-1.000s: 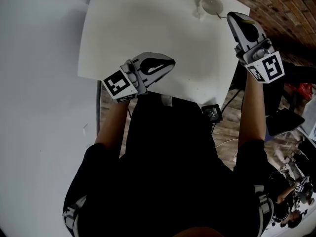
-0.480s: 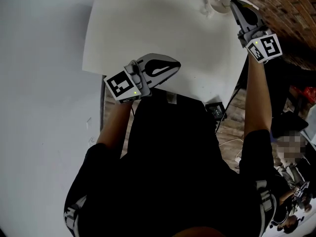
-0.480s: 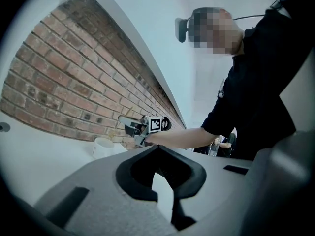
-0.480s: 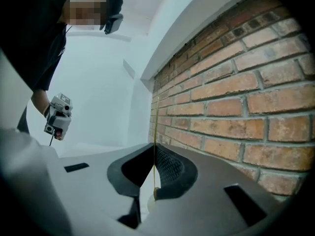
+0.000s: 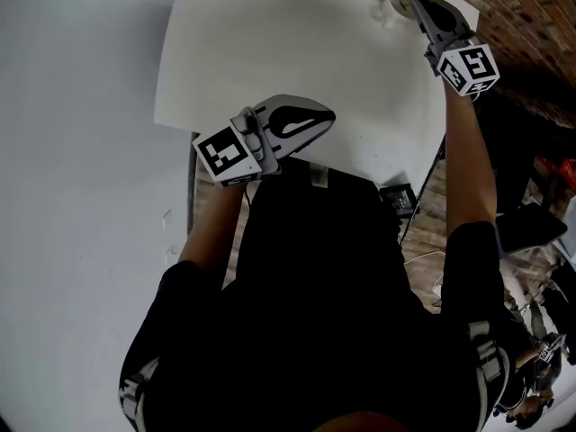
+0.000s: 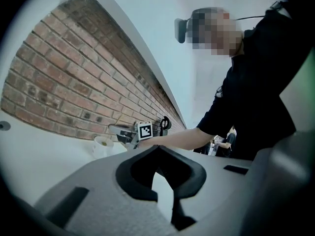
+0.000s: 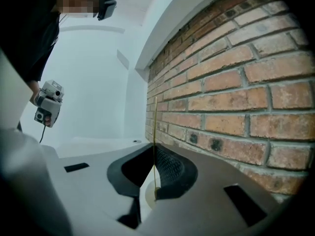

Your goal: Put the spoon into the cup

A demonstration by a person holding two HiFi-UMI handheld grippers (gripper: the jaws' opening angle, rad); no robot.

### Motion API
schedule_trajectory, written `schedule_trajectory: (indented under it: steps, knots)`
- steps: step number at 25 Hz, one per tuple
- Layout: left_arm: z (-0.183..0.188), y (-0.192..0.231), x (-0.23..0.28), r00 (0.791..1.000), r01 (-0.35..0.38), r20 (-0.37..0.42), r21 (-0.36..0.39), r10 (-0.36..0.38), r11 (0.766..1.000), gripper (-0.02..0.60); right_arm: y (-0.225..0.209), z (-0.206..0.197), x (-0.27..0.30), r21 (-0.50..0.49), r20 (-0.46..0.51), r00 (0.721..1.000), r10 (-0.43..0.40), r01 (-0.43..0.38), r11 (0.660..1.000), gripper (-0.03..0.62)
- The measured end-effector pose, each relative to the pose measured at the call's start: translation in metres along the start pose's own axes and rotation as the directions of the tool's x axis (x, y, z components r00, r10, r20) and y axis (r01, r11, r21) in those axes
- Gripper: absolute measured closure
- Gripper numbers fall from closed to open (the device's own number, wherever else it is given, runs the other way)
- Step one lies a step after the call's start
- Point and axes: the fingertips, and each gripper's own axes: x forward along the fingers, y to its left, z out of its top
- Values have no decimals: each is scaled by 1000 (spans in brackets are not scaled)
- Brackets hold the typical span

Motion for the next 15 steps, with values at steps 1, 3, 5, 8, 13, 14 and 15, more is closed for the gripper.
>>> schedule_trajectory:
  steps: [1, 3, 5, 8, 13, 14, 15]
  knots:
    - [0, -1, -1, 1000, 0, 1, 2, 0, 1000, 565, 0, -4, 2, 4, -9, 1000, -2, 2, 1000, 586]
    - [-1, -2, -2, 1000, 1, 8, 7, -1, 1000, 565, -1, -14, 5, 4, -34, 999, -4, 4, 1000, 586]
    - [-1, -3, -2, 1000, 0, 9, 8, 0, 1000, 565, -2, -24, 7, 1, -58, 998, -7, 7, 1000, 586]
    - [-1, -3, -3, 1000, -1, 13, 9, 1, 1000, 565, -3, -32, 9, -6, -80, 997, -8, 8, 1000, 586]
    - [-5, -3, -6, 1000, -21, -11, -13, 20, 1000, 565, 2, -37, 14, -21, -107, 994, 8, -11, 1000, 586]
    - [-6, -3, -6, 1000, -22, -12, -12, 21, 1000, 565, 2, -39, 15, -22, -112, 994, 11, -13, 1000, 586]
    - [-6, -3, -5, 1000, -23, -13, -11, 22, 1000, 565, 2, -41, 15, -24, -118, 993, 13, -15, 1000, 586]
